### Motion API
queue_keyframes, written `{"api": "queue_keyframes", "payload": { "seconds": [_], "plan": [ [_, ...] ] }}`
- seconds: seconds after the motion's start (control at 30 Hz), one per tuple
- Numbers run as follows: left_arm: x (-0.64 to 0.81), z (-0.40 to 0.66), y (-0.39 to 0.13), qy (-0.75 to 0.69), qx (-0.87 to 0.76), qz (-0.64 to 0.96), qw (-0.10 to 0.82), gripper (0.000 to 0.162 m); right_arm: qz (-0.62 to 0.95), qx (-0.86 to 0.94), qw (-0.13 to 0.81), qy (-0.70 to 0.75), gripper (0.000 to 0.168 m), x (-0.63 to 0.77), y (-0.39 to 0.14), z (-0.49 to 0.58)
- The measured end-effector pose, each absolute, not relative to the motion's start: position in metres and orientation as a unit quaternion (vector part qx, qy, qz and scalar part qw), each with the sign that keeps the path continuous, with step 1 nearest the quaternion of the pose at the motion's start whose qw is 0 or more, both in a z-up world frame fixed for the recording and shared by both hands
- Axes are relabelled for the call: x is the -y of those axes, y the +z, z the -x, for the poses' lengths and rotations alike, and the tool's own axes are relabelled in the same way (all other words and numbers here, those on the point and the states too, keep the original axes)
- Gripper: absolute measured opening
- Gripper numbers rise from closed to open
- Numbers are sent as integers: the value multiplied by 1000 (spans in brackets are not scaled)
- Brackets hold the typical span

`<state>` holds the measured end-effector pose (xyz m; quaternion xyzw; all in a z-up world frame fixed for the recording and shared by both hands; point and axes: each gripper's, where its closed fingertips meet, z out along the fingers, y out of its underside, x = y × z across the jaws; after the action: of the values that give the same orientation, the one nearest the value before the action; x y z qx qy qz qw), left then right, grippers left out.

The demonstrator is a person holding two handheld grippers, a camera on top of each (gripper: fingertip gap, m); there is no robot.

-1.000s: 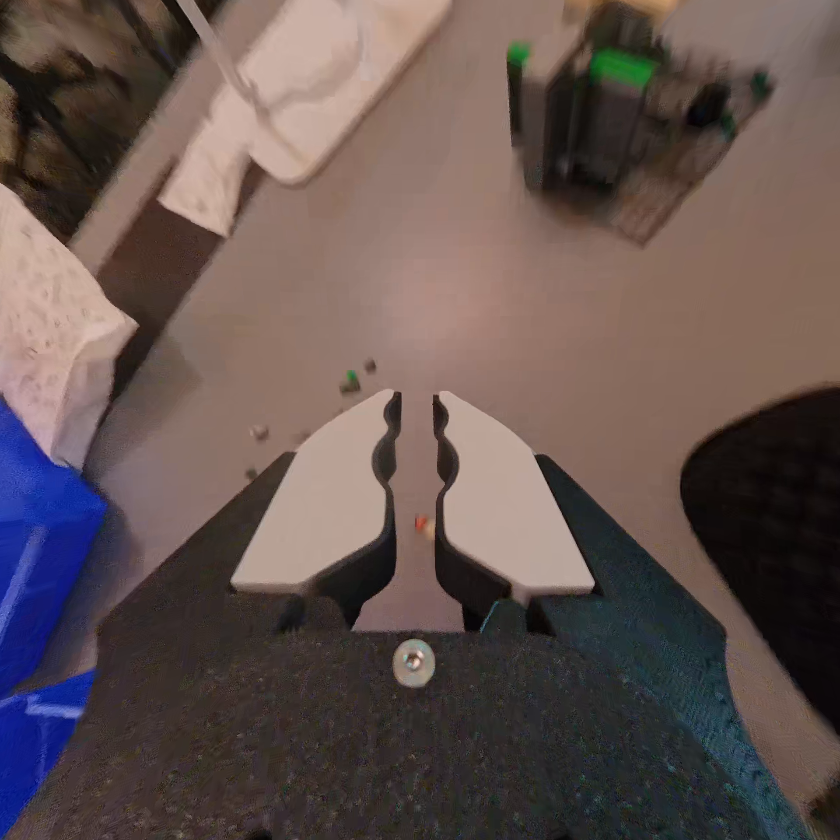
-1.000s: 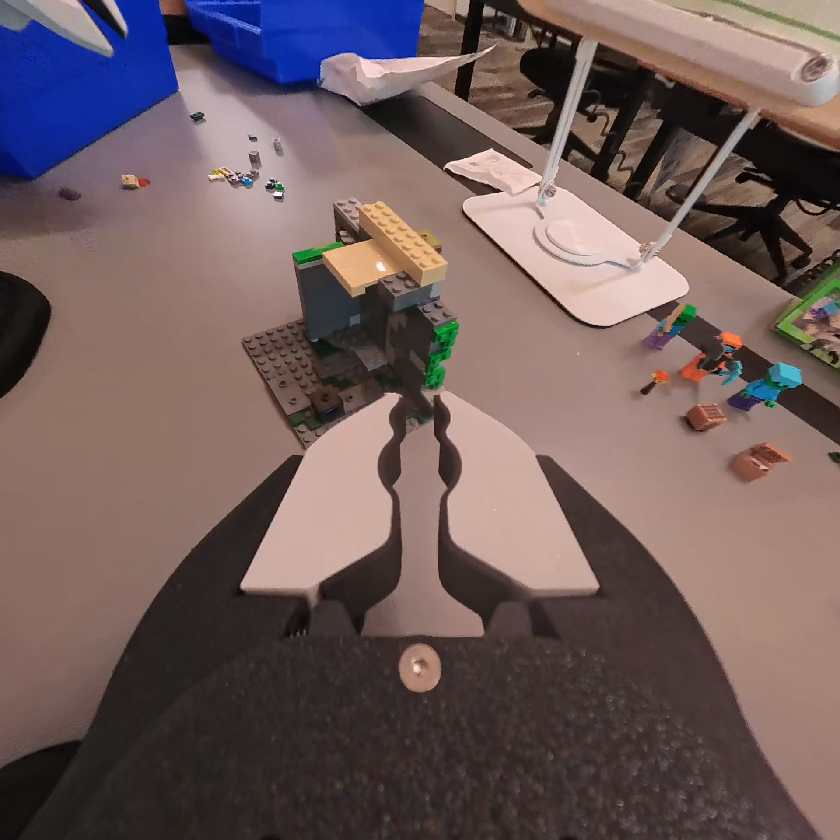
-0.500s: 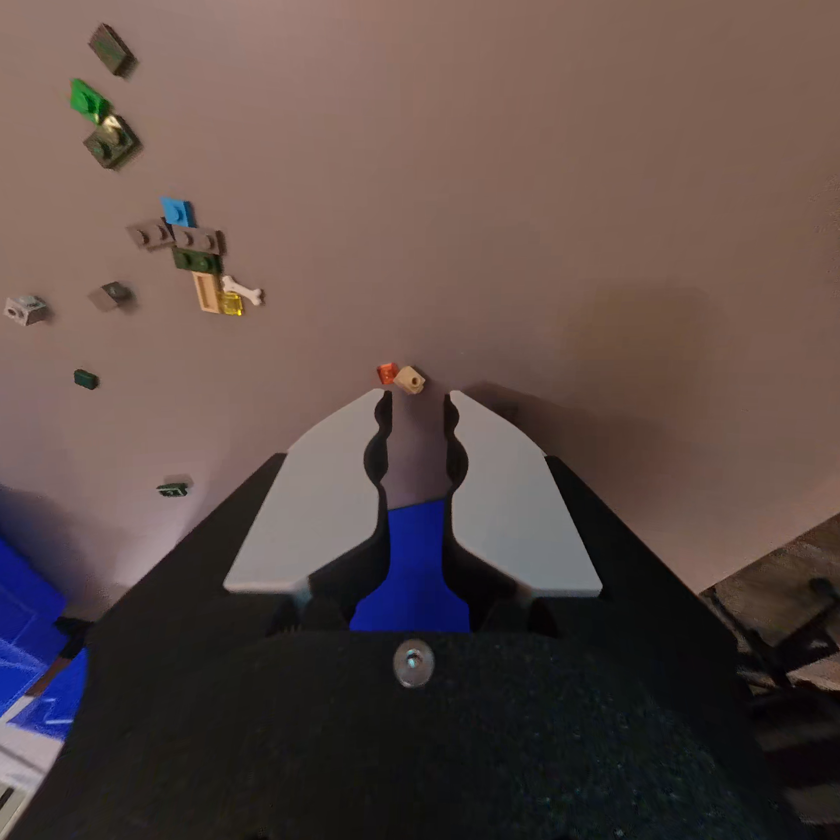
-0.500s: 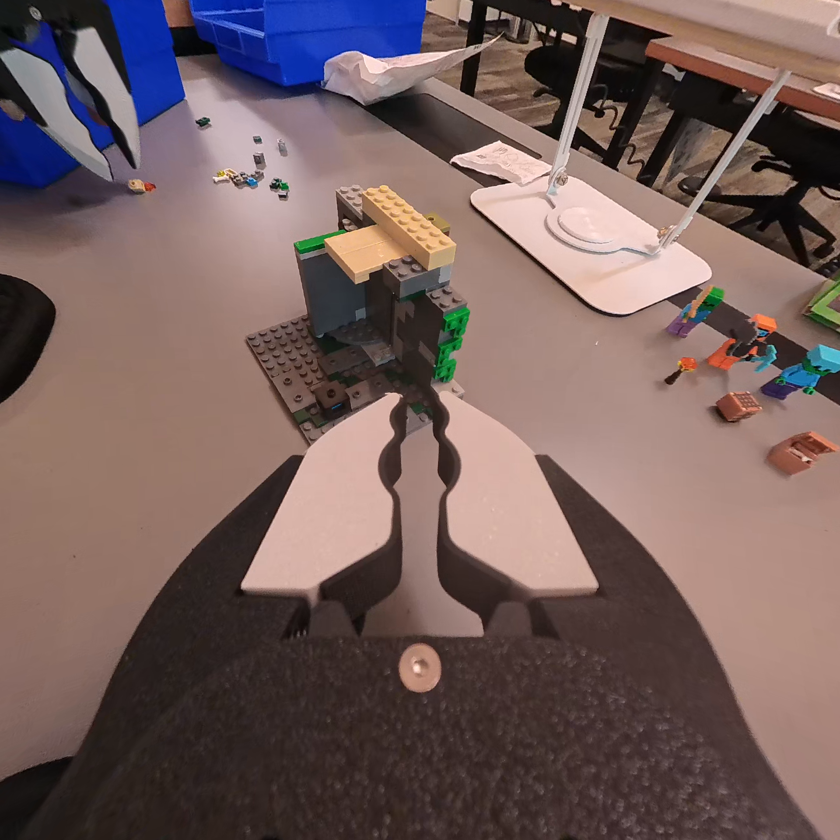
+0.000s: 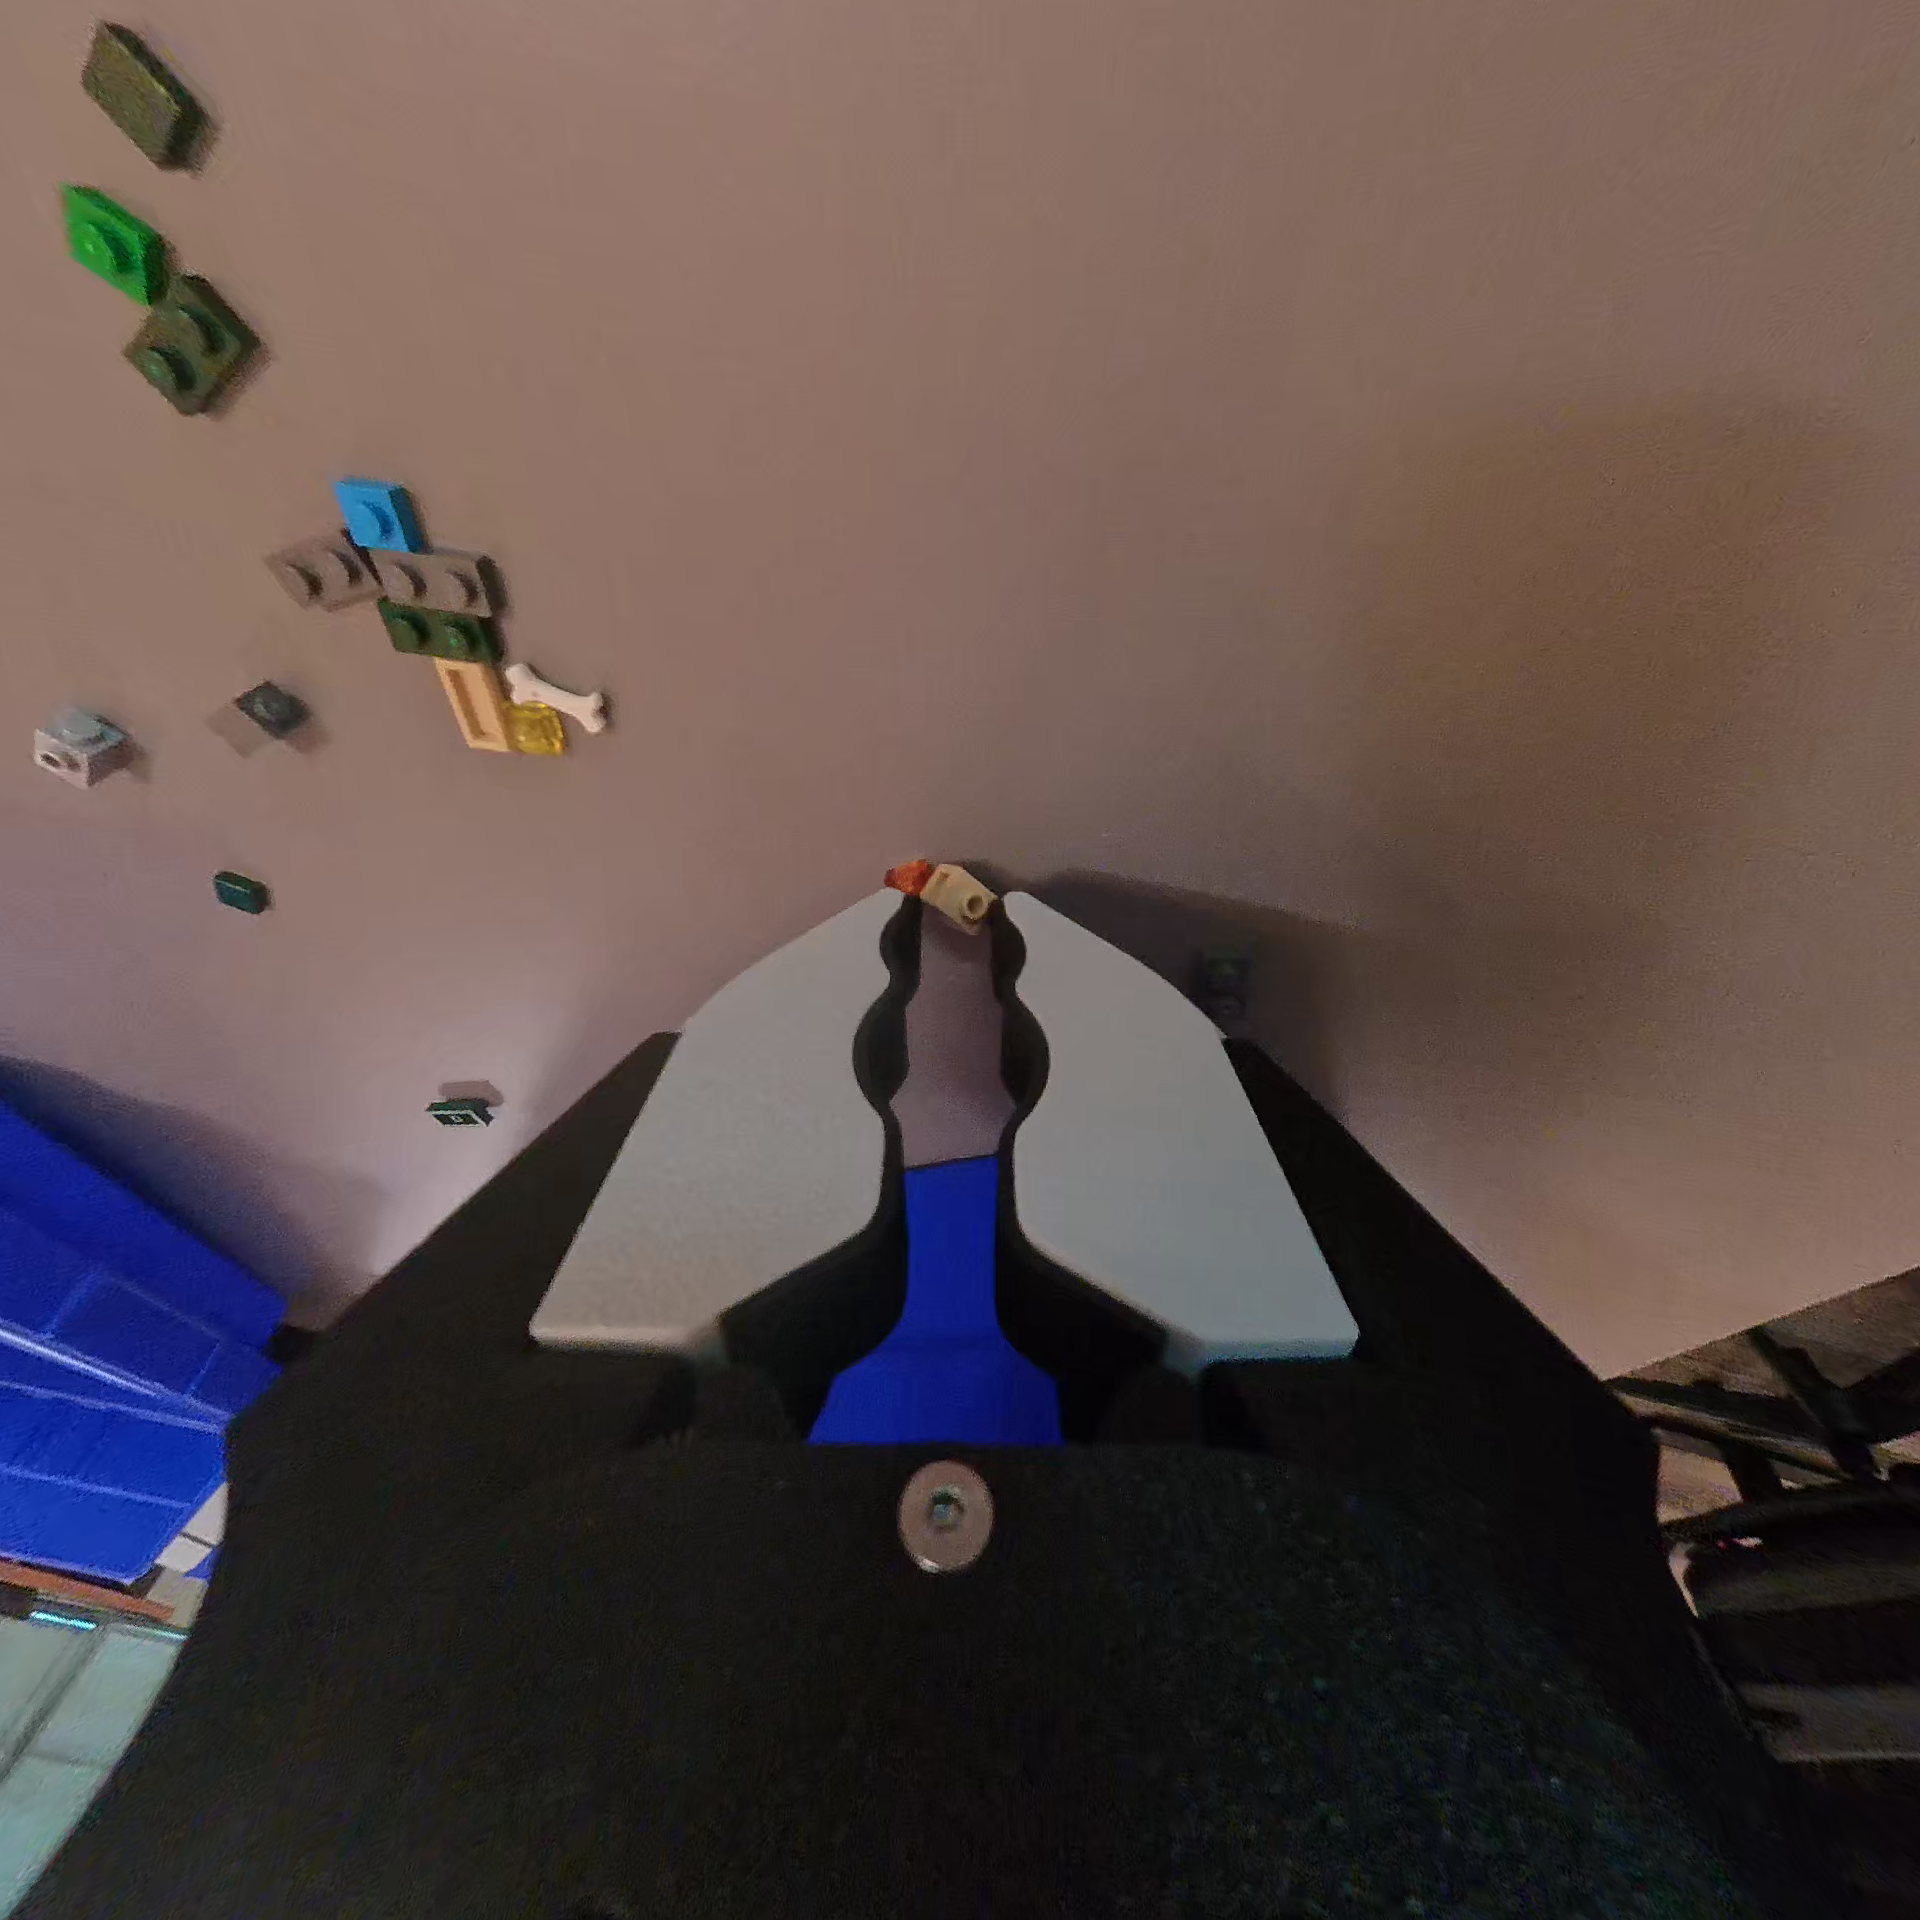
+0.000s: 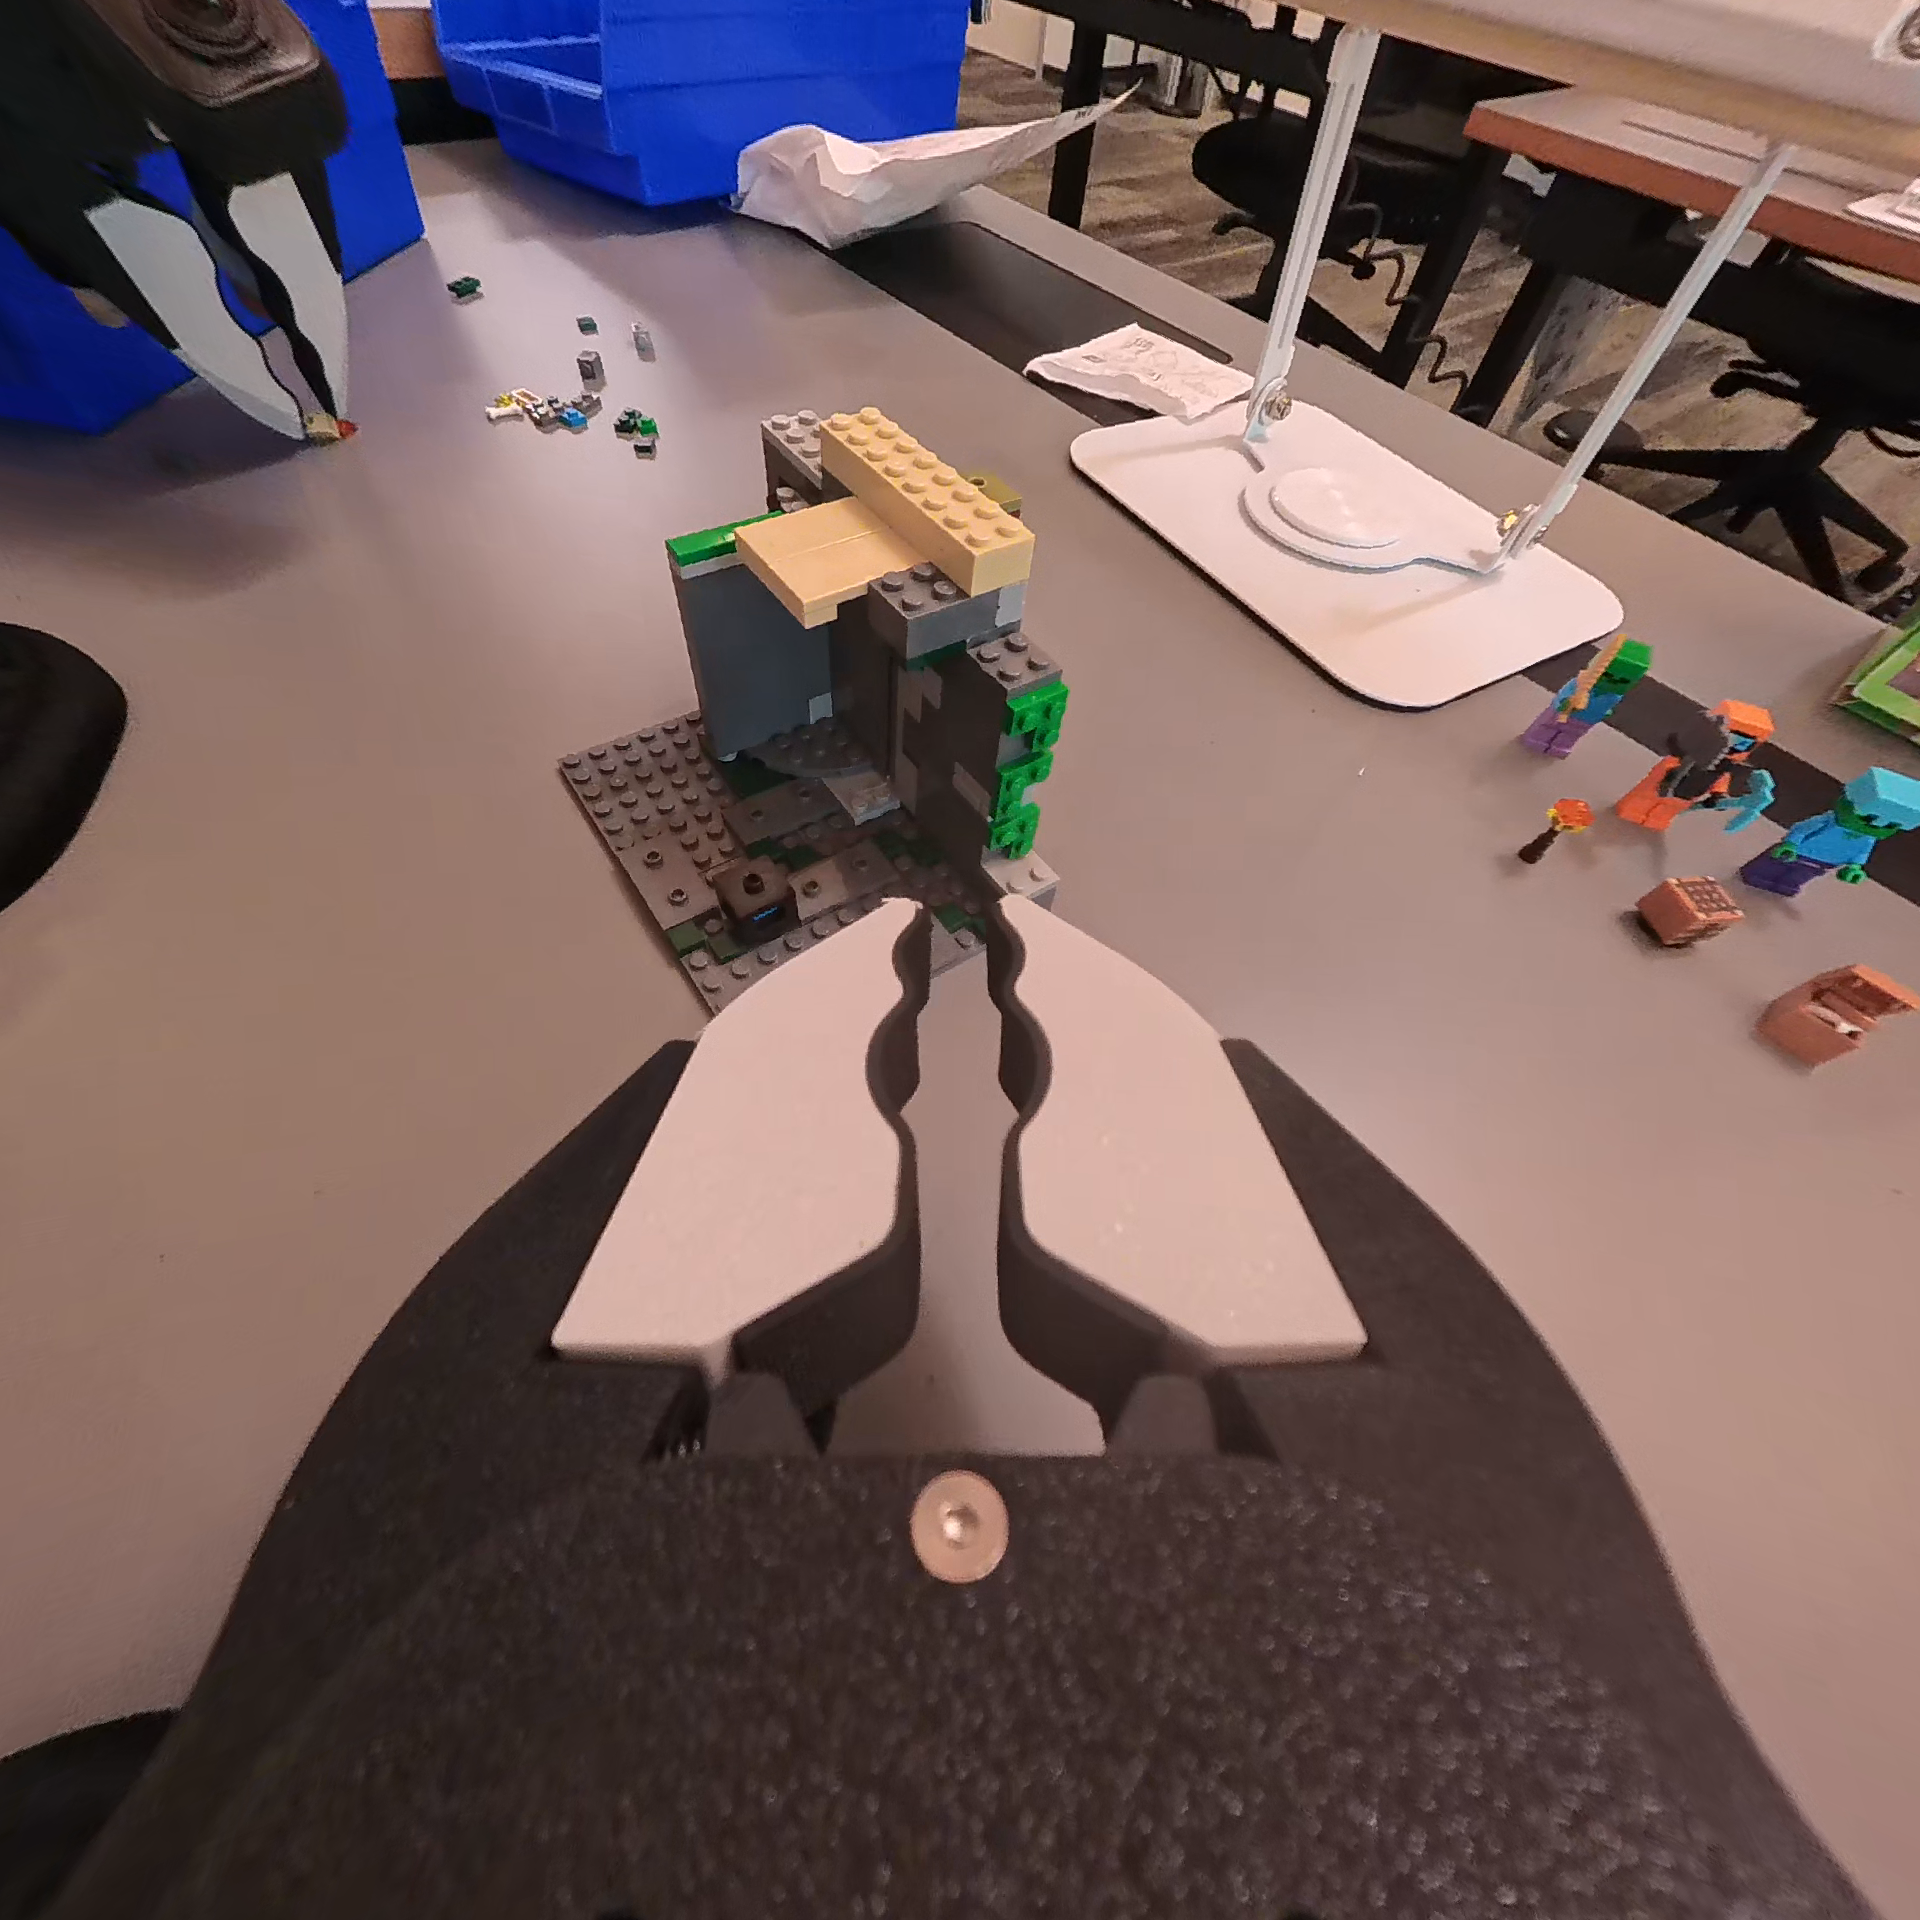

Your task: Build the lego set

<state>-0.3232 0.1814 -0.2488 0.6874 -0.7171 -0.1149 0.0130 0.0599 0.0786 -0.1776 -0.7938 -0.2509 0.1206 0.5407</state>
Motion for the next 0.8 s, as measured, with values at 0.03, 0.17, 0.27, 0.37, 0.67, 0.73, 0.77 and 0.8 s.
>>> {"api": "queue_keyframes", "payload": {
  "seconds": [0.03, 0.17, 0.27, 0.37, 0.67, 0.73, 0.77, 0.8],
  "plan": [
    [-182, 321, -247, -113, 717, -688, 4, 12, 793, 251, 542, 121, 9, -78, -177, -60],
    [-184, 284, -221, -57, 706, -699, -103, 12, 780, 263, 553, 128, 9, -75, -169, -52],
    [-170, 230, -189, 25, 697, -682, -219, 12, 767, 275, 557, 161, 10, -68, -159, -34],
    [-141, 174, -161, 96, 694, -636, -322, 12, 759, 274, 551, 211, 10, -60, -148, -11],
    [-50, 56, -114, 305, 646, -520, -469, 12, 714, 217, 515, 422, 22, -39, -116, 39],
    [-40, 44, -109, 331, 637, -505, -480, 12, 695, 201, 503, 473, 22, -33, -108, 40],
    [-35, 40, -107, 344, 631, -498, -485, 12, 685, 197, 498, 494, 22, -29, -105, 40],
    [-31, 36, -104, 357, 626, -491, -489, 12, 676, 195, 494, 512, 22, -26, -102, 40]
  ]
}}
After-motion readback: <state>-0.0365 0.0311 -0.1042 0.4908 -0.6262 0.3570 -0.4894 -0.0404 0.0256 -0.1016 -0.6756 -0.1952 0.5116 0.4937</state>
